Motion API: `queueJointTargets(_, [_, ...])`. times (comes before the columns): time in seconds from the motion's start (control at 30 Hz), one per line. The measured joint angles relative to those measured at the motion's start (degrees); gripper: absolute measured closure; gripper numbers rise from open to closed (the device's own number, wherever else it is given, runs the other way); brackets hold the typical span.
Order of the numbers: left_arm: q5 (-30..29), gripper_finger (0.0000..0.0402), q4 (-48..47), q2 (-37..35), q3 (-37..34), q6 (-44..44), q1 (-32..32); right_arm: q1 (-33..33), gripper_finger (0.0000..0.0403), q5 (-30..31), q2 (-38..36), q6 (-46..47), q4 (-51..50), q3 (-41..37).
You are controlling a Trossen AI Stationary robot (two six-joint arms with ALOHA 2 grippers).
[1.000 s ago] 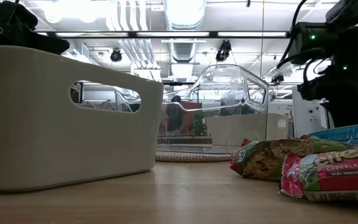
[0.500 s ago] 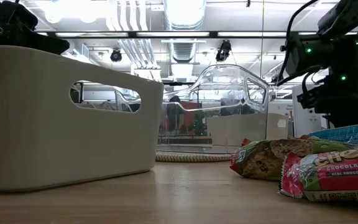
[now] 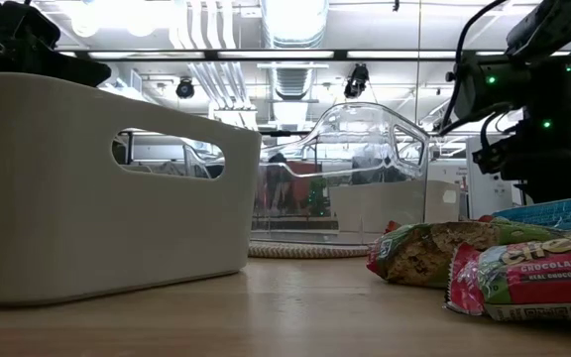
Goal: Pick and place Granola Bars by type
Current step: Put the red granola bar into the gray bin
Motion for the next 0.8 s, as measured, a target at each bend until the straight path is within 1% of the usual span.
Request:
queueJointTargets(0.23, [0.01,0.0401,0.00,0.00,0.00,0.00,-0.02,0.00,0.0232,-0.55,0.06,-0.20,0.88,-0.08])
queueJointTargets(0.63, [0.00,0.0401,0.02,0.00,0.00,0.00,0.00,0.02,0.0321,-1.66,0.06,-0.23,2.27,-0.24])
queueJointTargets(0.8, [0.02,0.0401,0.01,0.01,0.02,0.00,0.00,0.02,0.0347,-1.69,0.00,-0.20,2.48,-0.24])
